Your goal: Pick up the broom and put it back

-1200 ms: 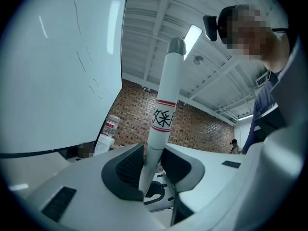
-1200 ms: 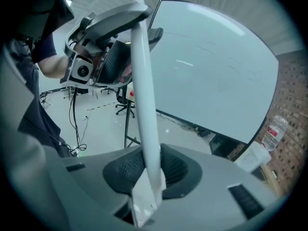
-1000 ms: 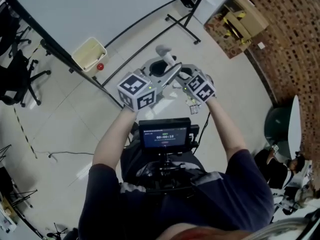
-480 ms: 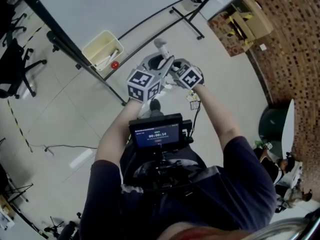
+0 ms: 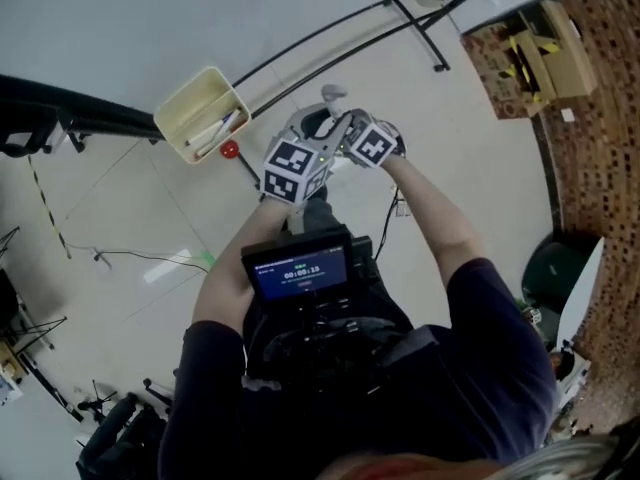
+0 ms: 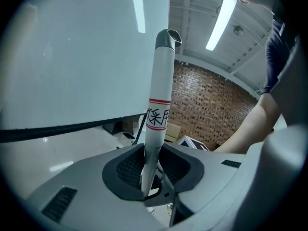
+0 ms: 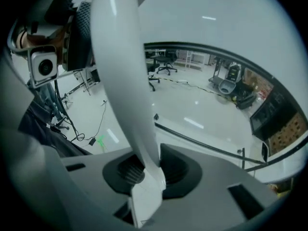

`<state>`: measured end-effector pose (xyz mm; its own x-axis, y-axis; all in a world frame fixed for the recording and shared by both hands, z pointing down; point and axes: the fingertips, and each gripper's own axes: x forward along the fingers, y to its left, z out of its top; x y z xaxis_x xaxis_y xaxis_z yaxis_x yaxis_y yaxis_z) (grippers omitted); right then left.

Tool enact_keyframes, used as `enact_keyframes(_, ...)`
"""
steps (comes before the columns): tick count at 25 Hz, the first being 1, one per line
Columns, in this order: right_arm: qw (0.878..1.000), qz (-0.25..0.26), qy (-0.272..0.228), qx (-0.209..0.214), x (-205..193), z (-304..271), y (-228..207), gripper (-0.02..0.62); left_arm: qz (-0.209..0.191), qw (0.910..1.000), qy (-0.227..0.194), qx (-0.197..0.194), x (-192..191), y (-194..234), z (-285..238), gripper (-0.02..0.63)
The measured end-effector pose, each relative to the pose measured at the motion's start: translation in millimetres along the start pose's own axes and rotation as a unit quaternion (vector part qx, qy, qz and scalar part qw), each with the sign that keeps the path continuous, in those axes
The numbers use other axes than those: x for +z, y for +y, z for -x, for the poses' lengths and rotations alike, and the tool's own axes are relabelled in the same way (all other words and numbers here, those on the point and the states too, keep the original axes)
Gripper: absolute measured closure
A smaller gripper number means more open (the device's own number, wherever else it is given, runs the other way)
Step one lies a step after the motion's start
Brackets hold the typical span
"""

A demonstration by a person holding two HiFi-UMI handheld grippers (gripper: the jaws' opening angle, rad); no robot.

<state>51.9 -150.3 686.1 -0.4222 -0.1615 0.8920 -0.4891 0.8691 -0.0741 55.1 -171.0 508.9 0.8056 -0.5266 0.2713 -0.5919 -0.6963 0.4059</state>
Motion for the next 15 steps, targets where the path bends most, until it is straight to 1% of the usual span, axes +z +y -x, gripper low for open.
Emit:
enact_keyframes(2, 1.0, 0.004, 0.002, 0.019, 0, -25, -5, 0.495, 0.007, 0.9996, 0.017, 0.019, -14, 19, -12, 0.516)
enact_keyframes(4, 1.0, 0.007, 0.002, 0.021, -1, -45, -2, 0.497, 0.012, 0.9987, 0.033, 0.037, -29, 30, -14, 0.51)
enact_keyframes(6, 1.0, 0.007, 0.002, 0.022, 0, -65, -1, 0.497, 0.008, 0.9975, 0.047, 0.053, -43, 43, -15, 0.511)
enact_keyframes(9, 0.999, 0.023, 0.002, 0.04, 8, -99, 3, 0.497, 0.015, 0.9947, 0.059, 0.083, -62, 71, -16, 0.511)
enact_keyframes(12, 0.997, 0.066, 0.014, 0.046, 18, -125, 12, 0.497, 0.041, 0.9887, 0.055, 0.133, -72, 101, -9, 0.514)
enact_keyframes(15, 0.995, 0.08, 0.026, 0.046, 20, -141, 0, 0.497, 0.058, 0.9831, 0.044, 0.168, -74, 128, -17, 0.515)
